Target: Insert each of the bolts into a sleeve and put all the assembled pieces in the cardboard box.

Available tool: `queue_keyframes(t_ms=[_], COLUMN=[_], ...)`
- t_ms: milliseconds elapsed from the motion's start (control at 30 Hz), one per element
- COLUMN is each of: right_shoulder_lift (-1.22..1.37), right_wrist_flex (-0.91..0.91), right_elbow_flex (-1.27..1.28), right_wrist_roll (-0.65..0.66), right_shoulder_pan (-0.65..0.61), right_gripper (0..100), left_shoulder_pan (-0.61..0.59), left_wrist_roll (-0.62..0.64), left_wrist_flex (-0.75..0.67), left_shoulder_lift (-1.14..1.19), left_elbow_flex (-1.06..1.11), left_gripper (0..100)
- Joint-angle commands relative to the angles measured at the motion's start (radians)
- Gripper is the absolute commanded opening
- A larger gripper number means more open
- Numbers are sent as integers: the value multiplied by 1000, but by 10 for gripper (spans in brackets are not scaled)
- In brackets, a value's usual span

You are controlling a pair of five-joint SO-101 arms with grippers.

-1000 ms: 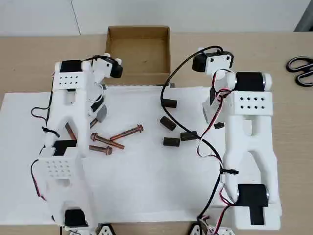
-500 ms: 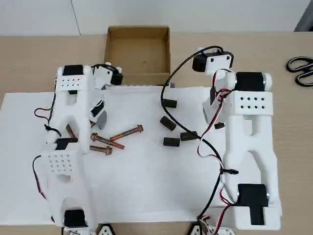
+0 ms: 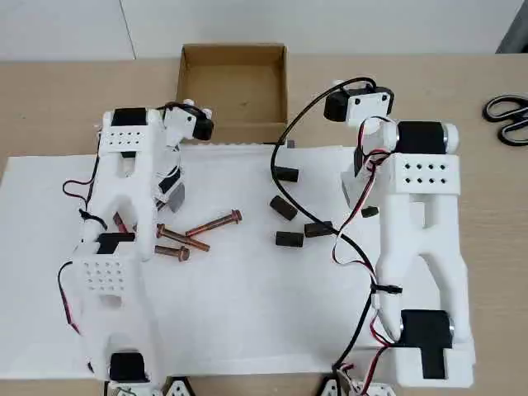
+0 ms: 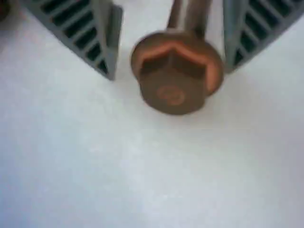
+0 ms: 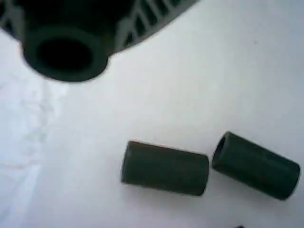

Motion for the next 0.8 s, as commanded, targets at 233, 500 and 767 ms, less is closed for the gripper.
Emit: queue_keyframes(t_ms=[233, 500, 767], right_shoulder_lift=[-41, -41, -41], right_wrist_flex=[-5, -4, -4], right_elbow_flex=[-5, -5, -5], right_wrist_roll=[11, 11, 11], right_shoulder_pan=[8, 8, 8], right_gripper=[3, 3, 3], left_shoulder_pan=[9, 8, 6], left_wrist_roll=[8, 8, 8], left_wrist_flex=[-72, -92, -61], left_shoulder_lift=[-77, 5, 49], left_elbow_flex=[-4, -8, -8], left_gripper=[143, 5, 7])
